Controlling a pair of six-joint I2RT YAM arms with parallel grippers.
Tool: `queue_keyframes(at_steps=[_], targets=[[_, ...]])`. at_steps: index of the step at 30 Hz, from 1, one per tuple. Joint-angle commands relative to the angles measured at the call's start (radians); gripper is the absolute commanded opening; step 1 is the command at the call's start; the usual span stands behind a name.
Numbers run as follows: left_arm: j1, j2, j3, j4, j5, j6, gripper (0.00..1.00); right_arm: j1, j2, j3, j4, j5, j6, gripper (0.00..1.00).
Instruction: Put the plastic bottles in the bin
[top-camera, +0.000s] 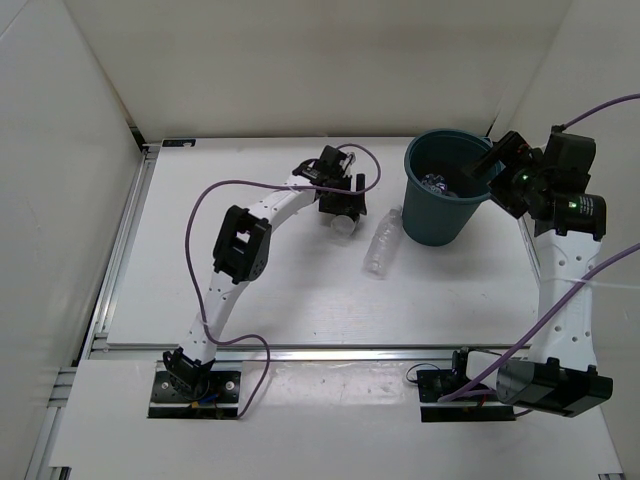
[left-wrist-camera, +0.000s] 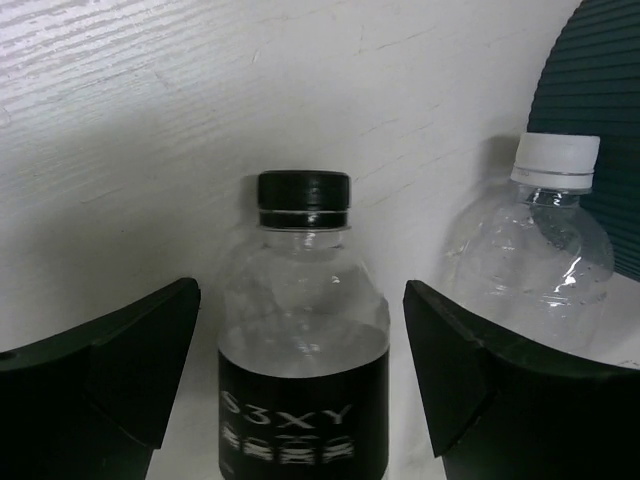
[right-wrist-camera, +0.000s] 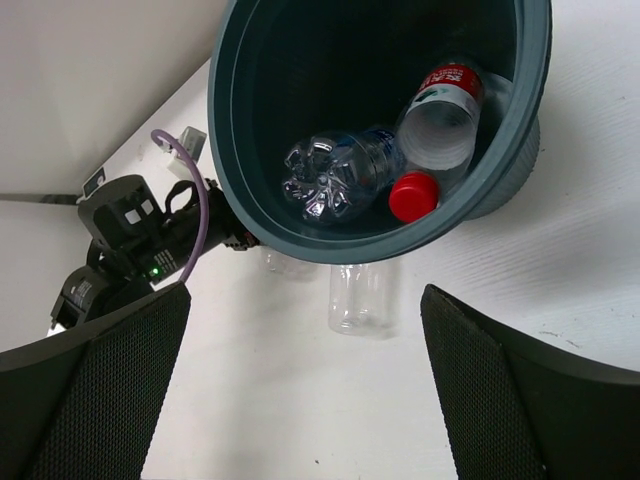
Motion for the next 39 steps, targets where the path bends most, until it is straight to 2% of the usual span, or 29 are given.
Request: queue_keyframes(at_steps=[1,6,7,8,11,14,17,19,25,27,29,34,39], targets=[[0.004,-0.035,-0.053,-0.008,0.042,0.005,0.94,0.003,-0.025,-0.007,0.004,0.021,-0.028,1.0],[0.024,-0.088,-0.104,-0.008,0.06,-0.004,0.71,0.003,-0.025,-0.018,0.004,0.012,-0.017,1.0],[0.033,-0.099,-0.104,-0.008,0.047,-0.004,0.58,0.003,-0.025,-0.018,0.004,0.012,-0.017,1.0],[0.044,-0.122,-0.091,-0.008,0.036,-0.019,0.51,0.003,-0.025,-0.018,0.004,0.012,-0.017,1.0],[0.073,-0.171,-0.027,-0.008,0.007,-0.073,0.39,0.003,-0.025,-0.018,0.004,0.012,-0.006,1.0],[0.097,-0.2,0.065,-0.008,-0.018,-0.124,0.37,0.003,-0.025,-0.027,0.004,0.012,0.003,1.0],[0.107,-0.2,0.267,0.018,-0.01,-0.157,0.32,0.003,-0.025,-0.027,0.004,0.001,0.012,1.0],[0.107,-0.2,0.363,0.111,0.034,-0.191,0.31,0.003,-0.025,-0.027,0.004,0.001,0.021,1.0],[0.087,-0.233,0.386,0.361,0.109,-0.274,0.28,0.003,-0.016,0.06,-0.014,0.055,-0.008,1.0],[0.061,-0.233,0.386,0.489,0.122,-0.306,0.33,0.003,-0.007,0.105,-0.014,0.069,-0.008,1.0],[0.038,-0.233,0.386,0.547,0.111,-0.326,0.35,0.003,-0.007,0.132,-0.023,0.08,-0.008,1.0],[-0.05,-0.222,0.366,0.564,0.099,-0.296,0.36,-0.052,-0.007,0.312,-0.117,0.054,-0.008,1.0],[-0.096,-0.191,0.38,0.573,0.068,-0.295,0.42,-0.062,-0.034,0.491,-0.217,0.083,-0.049,1.0]])
